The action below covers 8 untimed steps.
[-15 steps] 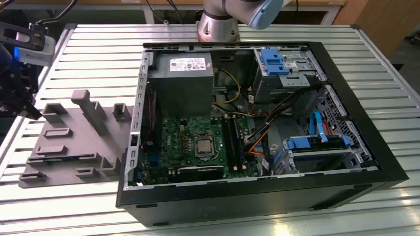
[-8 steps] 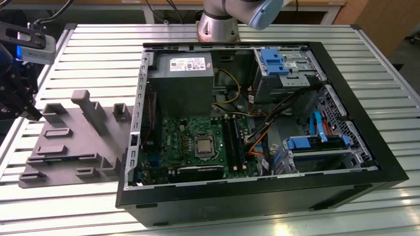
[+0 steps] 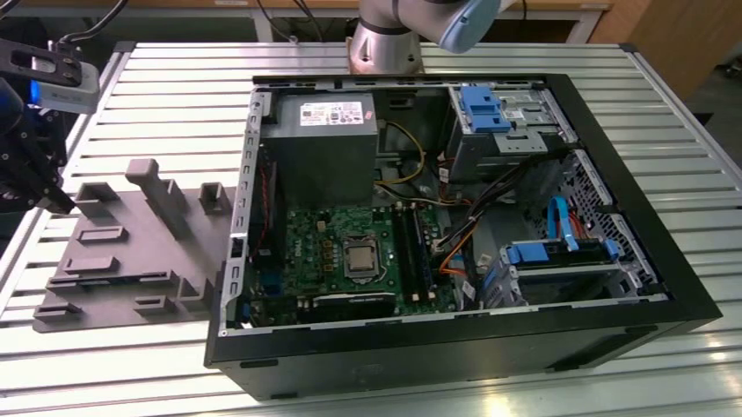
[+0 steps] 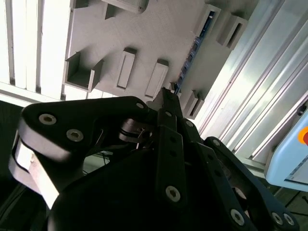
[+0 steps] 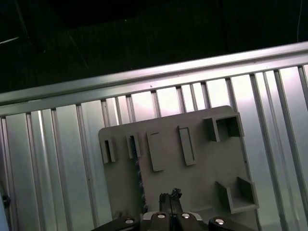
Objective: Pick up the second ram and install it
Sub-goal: 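Pick up the second ram and move it above second insertion slot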
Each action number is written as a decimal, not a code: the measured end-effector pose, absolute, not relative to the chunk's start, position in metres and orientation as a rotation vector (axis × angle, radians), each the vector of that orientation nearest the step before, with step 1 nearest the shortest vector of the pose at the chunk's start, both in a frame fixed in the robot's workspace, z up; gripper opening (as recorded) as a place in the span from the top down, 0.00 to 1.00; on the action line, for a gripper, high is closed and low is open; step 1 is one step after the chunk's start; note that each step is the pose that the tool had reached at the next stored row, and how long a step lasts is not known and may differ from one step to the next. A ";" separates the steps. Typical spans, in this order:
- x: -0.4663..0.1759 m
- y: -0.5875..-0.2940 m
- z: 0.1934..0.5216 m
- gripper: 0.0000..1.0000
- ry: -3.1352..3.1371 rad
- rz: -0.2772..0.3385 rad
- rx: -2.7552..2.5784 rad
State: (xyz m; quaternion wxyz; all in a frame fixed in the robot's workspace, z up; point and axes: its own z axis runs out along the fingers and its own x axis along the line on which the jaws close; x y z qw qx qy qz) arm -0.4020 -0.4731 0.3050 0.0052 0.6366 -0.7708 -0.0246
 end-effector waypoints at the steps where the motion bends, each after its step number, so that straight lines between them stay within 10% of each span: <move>1: -0.402 -0.473 0.305 0.89 -2.414 -0.077 1.993; 8: -0.402 -0.475 0.301 0.89 -2.410 -0.077 1.998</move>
